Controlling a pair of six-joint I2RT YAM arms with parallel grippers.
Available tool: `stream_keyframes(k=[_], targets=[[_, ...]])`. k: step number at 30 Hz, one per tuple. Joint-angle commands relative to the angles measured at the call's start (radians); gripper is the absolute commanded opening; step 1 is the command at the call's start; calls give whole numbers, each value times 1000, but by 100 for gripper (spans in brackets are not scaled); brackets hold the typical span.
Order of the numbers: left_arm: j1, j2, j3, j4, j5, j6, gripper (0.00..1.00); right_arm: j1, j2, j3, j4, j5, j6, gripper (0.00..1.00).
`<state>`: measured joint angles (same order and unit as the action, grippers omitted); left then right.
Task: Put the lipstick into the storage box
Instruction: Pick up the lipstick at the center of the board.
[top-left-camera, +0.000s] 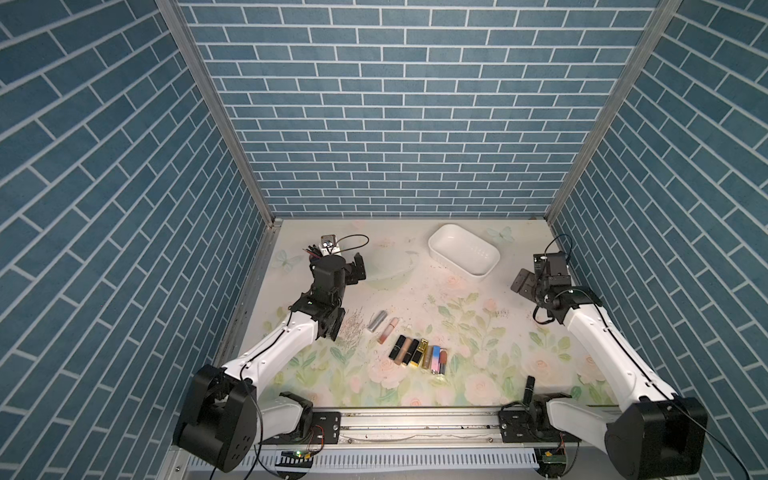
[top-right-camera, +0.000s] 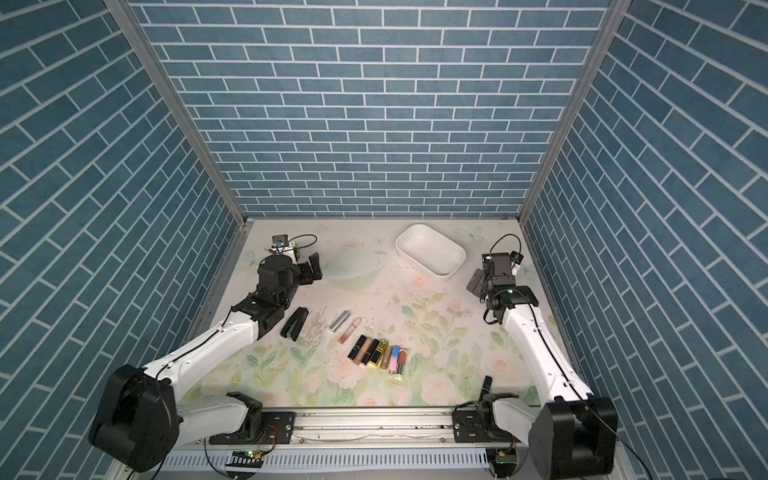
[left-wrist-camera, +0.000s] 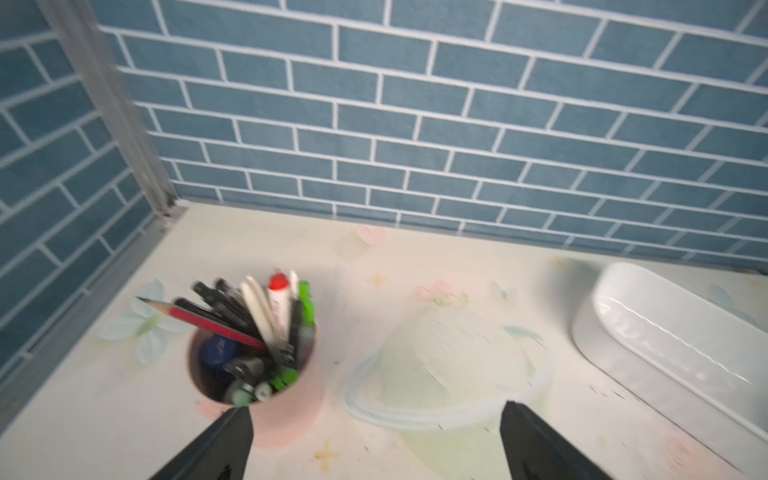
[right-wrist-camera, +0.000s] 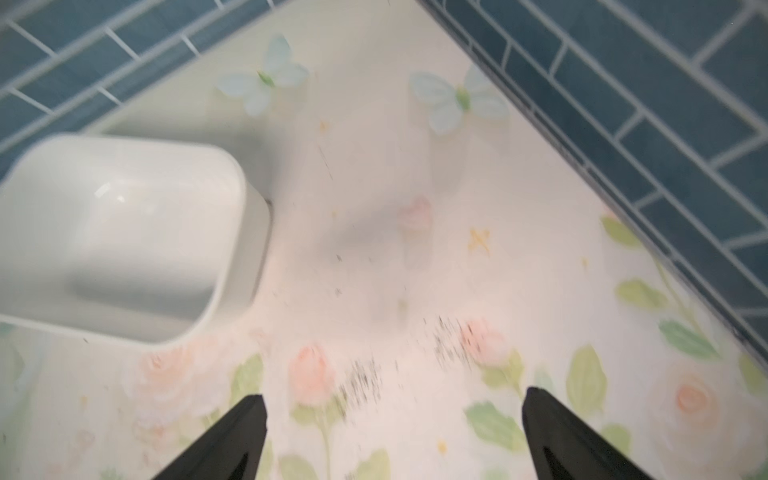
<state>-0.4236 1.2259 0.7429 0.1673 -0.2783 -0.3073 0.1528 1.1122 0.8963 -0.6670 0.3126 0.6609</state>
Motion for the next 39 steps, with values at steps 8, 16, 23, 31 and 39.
stream_keyframes(k=[8, 16, 23, 31, 39], targets=[[-106, -102, -45, -184, 140, -92, 100, 136, -111, -232, -395, -130, 373, 100], [-110, -106, -63, -138, 219, -105, 100, 311, -131, -286, -432, -208, 565, 99], [-110, -161, -79, -148, 193, -110, 100, 343, -152, -328, -425, -225, 632, 99], [-110, -242, -64, -193, 156, -106, 100, 347, -145, -443, -322, -263, 704, 100], [-110, -310, -36, -225, 113, -86, 100, 348, -126, -470, -244, -263, 719, 99]])
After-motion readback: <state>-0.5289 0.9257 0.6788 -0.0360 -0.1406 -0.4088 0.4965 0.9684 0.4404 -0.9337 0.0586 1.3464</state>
